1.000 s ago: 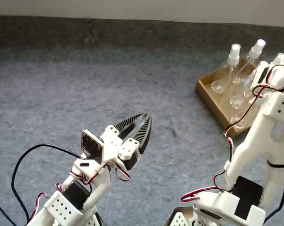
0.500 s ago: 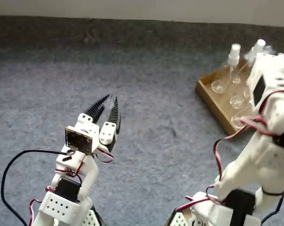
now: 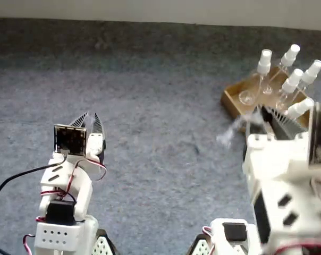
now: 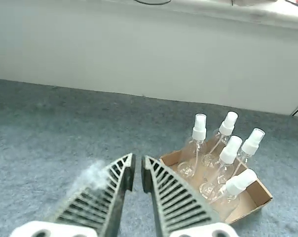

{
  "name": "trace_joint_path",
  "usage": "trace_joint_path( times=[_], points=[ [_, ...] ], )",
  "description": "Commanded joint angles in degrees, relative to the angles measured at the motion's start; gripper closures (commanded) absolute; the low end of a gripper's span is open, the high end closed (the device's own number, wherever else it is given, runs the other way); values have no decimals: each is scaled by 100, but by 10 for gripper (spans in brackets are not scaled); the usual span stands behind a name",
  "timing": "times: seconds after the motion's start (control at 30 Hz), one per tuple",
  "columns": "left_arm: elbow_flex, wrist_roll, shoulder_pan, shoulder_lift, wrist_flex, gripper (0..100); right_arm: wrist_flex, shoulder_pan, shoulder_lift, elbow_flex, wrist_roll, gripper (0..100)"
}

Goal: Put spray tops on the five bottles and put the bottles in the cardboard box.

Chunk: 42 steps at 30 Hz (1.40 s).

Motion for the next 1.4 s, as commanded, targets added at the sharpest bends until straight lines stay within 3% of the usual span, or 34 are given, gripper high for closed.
trace_joint_path(
  times=[0.0,0.27,0.57,0.77,1.1,1.37],
  points=[
    [-620,-62,-66,-84,730,993,66,-215,-611,479,9,993],
    [-1349,-62,-31,-1244,1873,993,-145,-365,-1807,1420,44,993],
    [-1719,-62,-40,-1051,2444,992,-840,-365,-3143,2888,44,993],
    [-1147,-62,-66,-1051,3007,992,-1200,-356,-3899,3811,53,993],
    [154,-70,-75,-1051,2998,992,-1648,-356,-4444,5165,53,993],
    [734,-70,-84,-1051,3024,993,-1622,-356,-4655,5420,53,993]
  ],
)
